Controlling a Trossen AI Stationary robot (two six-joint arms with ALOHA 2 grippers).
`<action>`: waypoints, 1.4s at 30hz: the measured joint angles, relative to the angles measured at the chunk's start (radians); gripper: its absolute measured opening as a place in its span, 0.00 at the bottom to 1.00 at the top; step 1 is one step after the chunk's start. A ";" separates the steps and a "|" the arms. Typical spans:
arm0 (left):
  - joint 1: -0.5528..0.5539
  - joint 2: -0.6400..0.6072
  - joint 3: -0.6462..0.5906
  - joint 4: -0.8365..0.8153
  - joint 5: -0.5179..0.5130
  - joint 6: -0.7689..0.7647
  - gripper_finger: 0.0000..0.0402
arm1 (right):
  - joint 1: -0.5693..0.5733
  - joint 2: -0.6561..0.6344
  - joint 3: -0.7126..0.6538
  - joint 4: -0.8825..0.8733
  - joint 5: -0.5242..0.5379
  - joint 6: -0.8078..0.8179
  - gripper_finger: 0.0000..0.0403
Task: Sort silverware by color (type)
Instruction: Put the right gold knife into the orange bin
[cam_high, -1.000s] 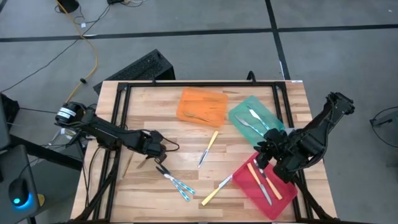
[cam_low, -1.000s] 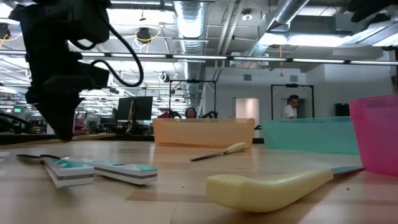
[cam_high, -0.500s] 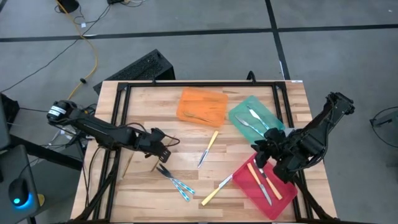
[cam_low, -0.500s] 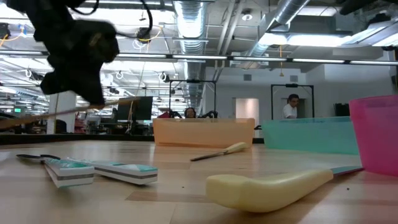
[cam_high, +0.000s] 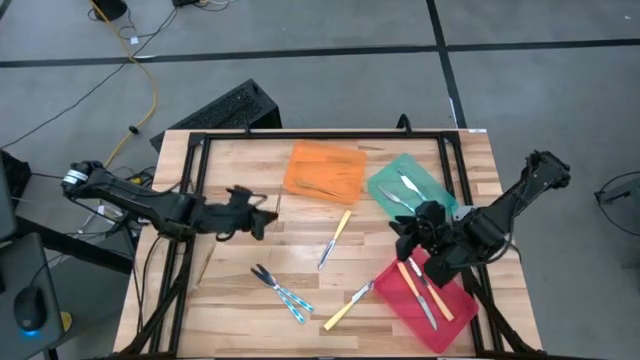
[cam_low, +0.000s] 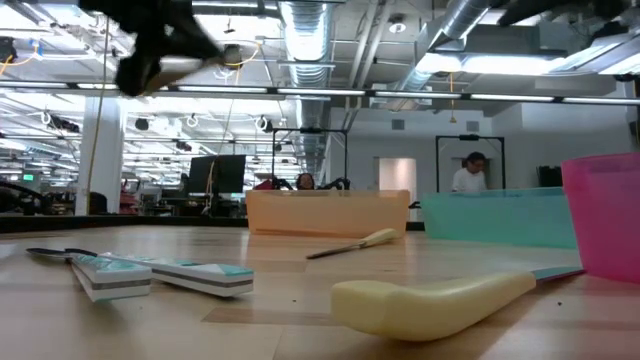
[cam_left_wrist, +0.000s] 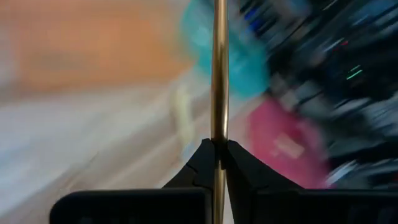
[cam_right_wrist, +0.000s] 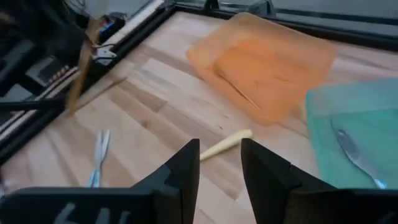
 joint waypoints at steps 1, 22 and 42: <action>0.000 -0.012 0.000 0.058 -0.022 0.041 0.00 | -0.013 0.012 -0.012 0.033 0.002 -0.021 0.34; -0.043 0.093 0.002 0.287 -0.053 0.107 0.00 | -0.344 -0.064 -0.021 0.731 -0.294 -0.696 0.34; 0.266 0.107 0.119 0.482 0.151 0.360 0.00 | -0.371 0.094 -0.024 0.801 -0.421 -0.664 0.34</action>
